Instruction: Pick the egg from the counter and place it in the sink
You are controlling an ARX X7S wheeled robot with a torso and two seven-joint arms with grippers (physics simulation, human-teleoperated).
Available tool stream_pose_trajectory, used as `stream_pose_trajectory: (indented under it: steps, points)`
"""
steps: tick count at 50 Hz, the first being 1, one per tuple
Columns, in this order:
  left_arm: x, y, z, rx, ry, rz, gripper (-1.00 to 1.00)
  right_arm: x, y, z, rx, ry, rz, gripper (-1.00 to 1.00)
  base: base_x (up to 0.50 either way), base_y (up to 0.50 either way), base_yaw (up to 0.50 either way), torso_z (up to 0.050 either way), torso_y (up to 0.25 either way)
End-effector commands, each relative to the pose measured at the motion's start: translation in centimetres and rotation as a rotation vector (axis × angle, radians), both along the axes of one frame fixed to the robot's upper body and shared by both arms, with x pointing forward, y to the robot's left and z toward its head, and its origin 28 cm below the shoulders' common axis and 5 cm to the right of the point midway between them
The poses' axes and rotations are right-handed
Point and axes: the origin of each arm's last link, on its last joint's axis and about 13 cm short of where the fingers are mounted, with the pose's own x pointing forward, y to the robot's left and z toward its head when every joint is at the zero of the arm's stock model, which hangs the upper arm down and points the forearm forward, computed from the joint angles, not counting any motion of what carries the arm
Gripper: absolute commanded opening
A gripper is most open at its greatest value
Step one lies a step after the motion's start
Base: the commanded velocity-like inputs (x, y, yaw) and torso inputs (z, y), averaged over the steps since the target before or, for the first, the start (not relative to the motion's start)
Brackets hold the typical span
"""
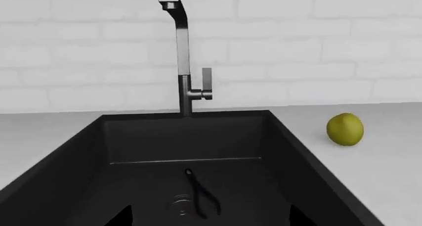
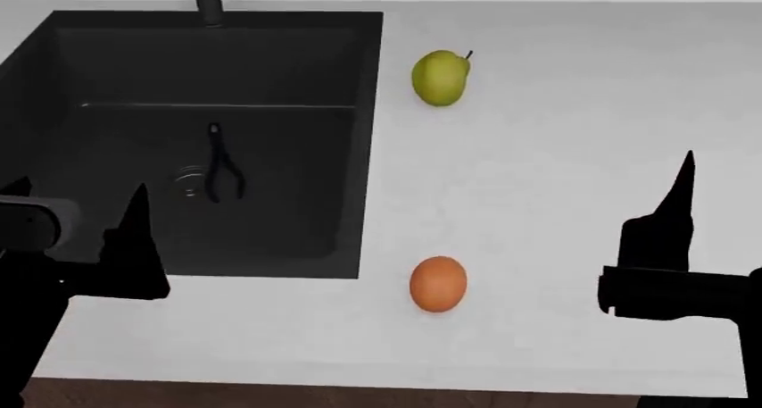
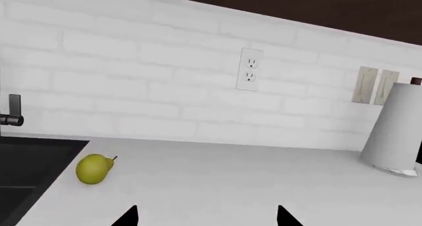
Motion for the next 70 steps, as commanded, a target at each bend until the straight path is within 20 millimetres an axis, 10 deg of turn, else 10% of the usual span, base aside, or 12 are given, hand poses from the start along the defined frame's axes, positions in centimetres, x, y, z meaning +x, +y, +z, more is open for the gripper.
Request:
stream_pose_trajectory:
  steps: [1, 30, 49, 70]
  points:
    - [-0.3, -0.1, 0.1, 0.002, -0.002, -0.008, 1.00, -0.3, 0.0, 0.1, 0.014, -0.013, 0.006, 1.00, 0.32, 0.00, 0.00, 0.000, 0.000]
    - [-0.6, -1.2, -0.4, 0.040, 0.016, -0.081, 1.00, -0.5, -0.2, 0.3, 0.015, -0.008, -0.006, 1.00, 0.22, 0.00, 0.00, 0.000, 0.001]
    - [-3.2, -8.1, 1.8, 0.160, 0.085, -0.475, 1.00, -0.1, -0.2, -0.5, 0.033, 0.004, 0.014, 1.00, 0.00, 0.00, 0.00, 0.000, 0.000]
    - [-5.7, -11.2, 2.7, 0.185, 0.153, -0.704, 1.00, 0.4, -0.2, -1.3, 0.052, 0.019, 0.028, 1.00, 0.00, 0.00, 0.00, 0.000, 0.000]
